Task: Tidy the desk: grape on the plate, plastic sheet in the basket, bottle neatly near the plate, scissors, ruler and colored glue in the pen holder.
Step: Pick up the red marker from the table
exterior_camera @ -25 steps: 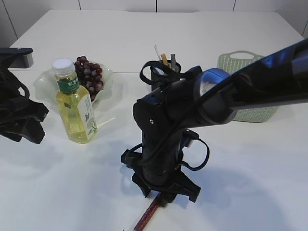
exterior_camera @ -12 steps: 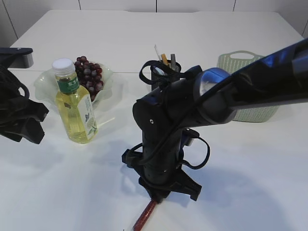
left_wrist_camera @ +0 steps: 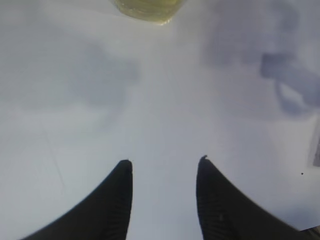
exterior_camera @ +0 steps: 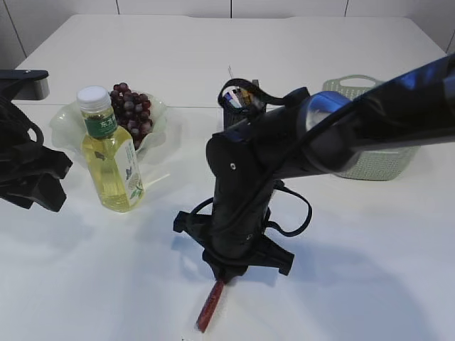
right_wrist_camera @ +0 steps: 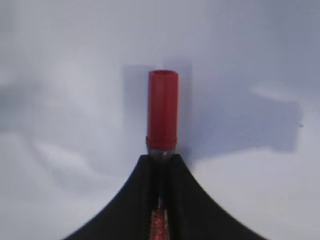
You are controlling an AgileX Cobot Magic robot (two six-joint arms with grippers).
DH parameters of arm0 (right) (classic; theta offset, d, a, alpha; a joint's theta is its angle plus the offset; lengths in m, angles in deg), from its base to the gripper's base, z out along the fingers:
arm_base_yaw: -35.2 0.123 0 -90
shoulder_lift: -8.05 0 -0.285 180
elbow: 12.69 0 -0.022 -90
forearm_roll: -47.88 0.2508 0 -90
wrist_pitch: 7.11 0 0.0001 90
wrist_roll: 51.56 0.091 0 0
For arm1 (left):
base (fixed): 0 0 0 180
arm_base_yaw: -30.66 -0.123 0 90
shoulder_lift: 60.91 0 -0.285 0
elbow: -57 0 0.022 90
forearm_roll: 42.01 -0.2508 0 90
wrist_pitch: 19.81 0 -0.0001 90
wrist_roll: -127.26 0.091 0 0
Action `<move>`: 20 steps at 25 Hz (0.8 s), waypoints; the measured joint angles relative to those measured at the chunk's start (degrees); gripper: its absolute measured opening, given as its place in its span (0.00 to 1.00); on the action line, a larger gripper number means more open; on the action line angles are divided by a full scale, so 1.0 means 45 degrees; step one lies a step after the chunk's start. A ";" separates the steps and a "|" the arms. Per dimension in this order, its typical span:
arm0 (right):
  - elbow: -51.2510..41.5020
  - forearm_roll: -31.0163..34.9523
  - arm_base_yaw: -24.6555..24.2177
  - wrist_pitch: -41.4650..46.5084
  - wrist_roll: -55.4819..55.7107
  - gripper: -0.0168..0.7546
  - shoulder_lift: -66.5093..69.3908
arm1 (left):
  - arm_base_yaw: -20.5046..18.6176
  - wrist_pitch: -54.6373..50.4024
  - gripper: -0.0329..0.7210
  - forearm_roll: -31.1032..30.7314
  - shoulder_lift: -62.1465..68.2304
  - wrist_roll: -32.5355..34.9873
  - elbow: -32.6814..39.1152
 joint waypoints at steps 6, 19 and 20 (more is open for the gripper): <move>0.0000 0.2546 -0.1515 -0.0719 -0.4314 0.10 -0.0615 | 0.0000 0.0000 0.45 0.0000 0.0000 0.0000 0.0000; 0.0000 1.0769 -0.5284 -0.1384 -1.6758 0.10 -0.1973 | 0.0000 0.0000 0.45 0.0000 0.0000 0.0000 0.0000; 0.0000 1.1633 -0.5466 -0.1447 -1.7925 0.10 -0.1973 | 0.0000 0.0000 0.45 0.0000 0.0000 0.0000 0.0000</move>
